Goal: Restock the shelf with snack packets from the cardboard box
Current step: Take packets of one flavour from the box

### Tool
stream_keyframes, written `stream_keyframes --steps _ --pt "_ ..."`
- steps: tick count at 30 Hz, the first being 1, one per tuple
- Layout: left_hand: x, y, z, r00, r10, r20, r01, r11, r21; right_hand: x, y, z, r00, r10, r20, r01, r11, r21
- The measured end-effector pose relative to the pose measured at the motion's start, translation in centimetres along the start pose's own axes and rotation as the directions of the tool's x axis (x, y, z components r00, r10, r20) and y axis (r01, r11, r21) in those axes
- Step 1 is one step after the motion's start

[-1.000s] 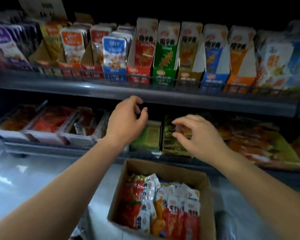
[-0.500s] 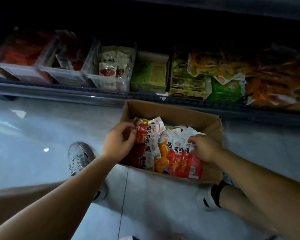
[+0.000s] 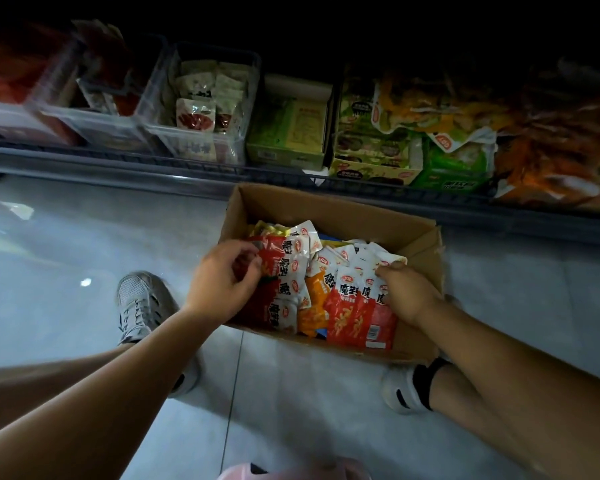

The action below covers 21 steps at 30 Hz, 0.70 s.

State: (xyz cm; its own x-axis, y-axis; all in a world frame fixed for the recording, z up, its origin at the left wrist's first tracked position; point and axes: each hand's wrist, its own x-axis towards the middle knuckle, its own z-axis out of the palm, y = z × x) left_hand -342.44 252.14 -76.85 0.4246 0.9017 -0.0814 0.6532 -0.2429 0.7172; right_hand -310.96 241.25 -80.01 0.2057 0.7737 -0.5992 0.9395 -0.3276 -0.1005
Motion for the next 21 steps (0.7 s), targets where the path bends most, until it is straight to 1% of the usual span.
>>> stream_keyframes --steps 6,8,10,13,15,17,19,21 --pt "-0.3 0.1 -0.3 1.0 -0.001 -0.001 0.001 1.0 0.0 -0.7 -0.2 -0.4 0.997 -0.017 -0.076 0.021 0.998 0.052" --pt "-0.3 0.1 -0.3 1.0 -0.001 0.004 0.001 1.0 -0.003 -0.6 -0.1 -0.7 0.997 -0.018 -0.069 0.024 0.995 0.095" --pt "-0.4 0.3 -0.4 1.0 -0.007 0.009 0.007 1.0 -0.014 -0.5 0.0 -1.1 0.999 -0.032 -0.032 0.037 0.984 0.173" --pt "-0.2 0.8 -0.3 0.998 -0.052 0.03 0.053 0.998 -0.031 -0.5 -0.3 -2.9 0.997 -0.076 -0.021 0.079 0.93 0.358" --pt "0.1 1.6 -0.3 0.987 -0.117 0.11 0.126 0.989 -0.072 -0.6 -0.9 -4.6 0.992 -0.124 -0.028 0.122 0.866 0.484" --pt "0.6 3.0 -0.1 0.95 -0.186 0.251 0.234 0.957 -0.175 -0.8 -1.7 -6.1 0.984 -0.171 -0.044 0.162 0.778 0.607" --pt "1.1 4.9 0.1 0.881 -0.247 0.404 0.382 0.875 -0.298 -1.1 -2.8 -7.6 0.973 -0.221 -0.072 0.21 0.704 0.679" --pt "1.6 6.2 0.3 0.78 -0.262 0.568 0.541 0.739 -0.402 -1.6 -4.2 -8.7 0.956 -0.275 -0.104 0.263 0.638 0.724"
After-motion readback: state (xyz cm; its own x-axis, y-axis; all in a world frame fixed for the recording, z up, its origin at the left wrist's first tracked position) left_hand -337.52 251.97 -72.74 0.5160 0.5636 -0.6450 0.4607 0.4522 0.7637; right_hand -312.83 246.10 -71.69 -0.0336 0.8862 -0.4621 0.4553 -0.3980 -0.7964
